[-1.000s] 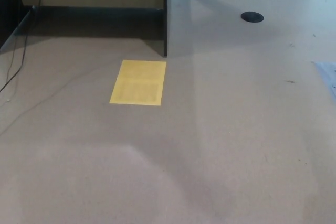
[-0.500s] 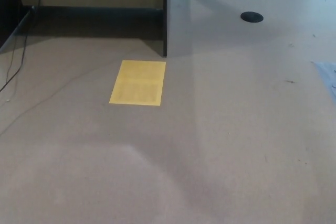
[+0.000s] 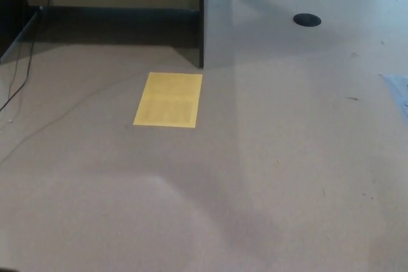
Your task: A person is holding a plastic bag and the robot extends its left hand to grab the bag by hooking its thumb into the holes at the top and brings its hand down by its side. Then it extends its arm again to hand the plastic bag back to the person.
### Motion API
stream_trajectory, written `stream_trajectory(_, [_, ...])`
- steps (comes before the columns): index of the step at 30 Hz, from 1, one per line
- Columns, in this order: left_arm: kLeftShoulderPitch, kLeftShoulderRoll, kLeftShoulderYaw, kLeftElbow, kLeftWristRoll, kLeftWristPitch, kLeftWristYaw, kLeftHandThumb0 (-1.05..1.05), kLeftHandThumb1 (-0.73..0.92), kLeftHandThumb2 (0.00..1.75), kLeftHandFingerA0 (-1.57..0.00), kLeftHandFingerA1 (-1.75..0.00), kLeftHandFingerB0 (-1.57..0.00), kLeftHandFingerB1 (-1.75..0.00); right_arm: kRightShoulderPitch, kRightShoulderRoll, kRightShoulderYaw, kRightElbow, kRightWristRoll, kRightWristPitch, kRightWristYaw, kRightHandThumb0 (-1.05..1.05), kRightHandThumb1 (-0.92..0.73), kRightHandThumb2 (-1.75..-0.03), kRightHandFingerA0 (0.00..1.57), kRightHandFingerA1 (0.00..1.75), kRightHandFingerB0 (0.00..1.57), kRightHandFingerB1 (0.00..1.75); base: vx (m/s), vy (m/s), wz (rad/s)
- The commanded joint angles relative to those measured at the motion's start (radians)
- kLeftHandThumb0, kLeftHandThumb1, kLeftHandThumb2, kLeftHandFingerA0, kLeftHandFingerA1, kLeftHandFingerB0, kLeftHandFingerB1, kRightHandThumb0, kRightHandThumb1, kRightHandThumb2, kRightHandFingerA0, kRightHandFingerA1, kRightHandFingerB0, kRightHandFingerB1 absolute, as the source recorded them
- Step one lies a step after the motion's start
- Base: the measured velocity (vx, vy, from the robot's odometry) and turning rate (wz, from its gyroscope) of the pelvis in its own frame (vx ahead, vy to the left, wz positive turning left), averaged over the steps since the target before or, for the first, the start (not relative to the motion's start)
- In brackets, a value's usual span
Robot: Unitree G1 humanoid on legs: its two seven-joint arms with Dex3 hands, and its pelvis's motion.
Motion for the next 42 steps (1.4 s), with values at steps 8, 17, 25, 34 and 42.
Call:
stream_trajectory(8, [-0.229,0.049,0.188,-0.501,-0.172,0.049,-0.290,0.07,0.49,1.16,-1.04,-1.63,-0.88,-1.18,0.015,-0.010,-0.008,-0.011,0.009,-0.002,-0.007,-0.23,-0.63,-0.59,0.79,0.53,0.67,0.47,0.00,0.000,0.00])
stream_trajectory(17, [-0.578,0.012,0.200,-0.553,-0.221,0.141,-0.503,-0.16,0.75,0.72,-0.88,-1.63,-0.80,-0.99,0.014,-0.006,-0.013,-0.019,0.012,0.001,-0.015,-0.23,-0.63,-0.59,0.79,0.55,0.66,0.46,0.00,0.000,0.00])
stream_trajectory(25, [-0.944,-0.150,0.054,-0.482,-0.109,0.239,-0.642,-0.20,0.56,0.83,-1.00,-1.65,-0.80,-1.05,0.006,-0.003,-0.016,-0.028,0.016,0.008,-0.015,-0.21,-0.63,-0.58,0.78,0.54,0.67,0.47,0.00,0.000,0.00])
stream_trajectory(34, [-1.214,-0.294,-0.077,-0.237,-0.063,0.268,-0.661,-0.19,0.54,0.94,-1.29,-1.39,-0.79,-1.10,0.015,-0.009,-0.020,-0.053,0.022,0.006,0.005,-0.22,-0.63,-0.59,0.83,0.59,0.67,0.48,0.00,0.000,0.00])
stream_trajectory(42, [-1.330,-0.300,-0.110,-0.130,-0.048,0.299,-0.649,-0.16,0.61,0.64,-1.00,-1.68,-0.77,-1.19,0.000,-0.018,-0.012,-0.053,0.003,0.013,0.002,-0.23,-0.63,-0.58,0.88,0.59,0.70,0.47,0.00,0.000,0.00])
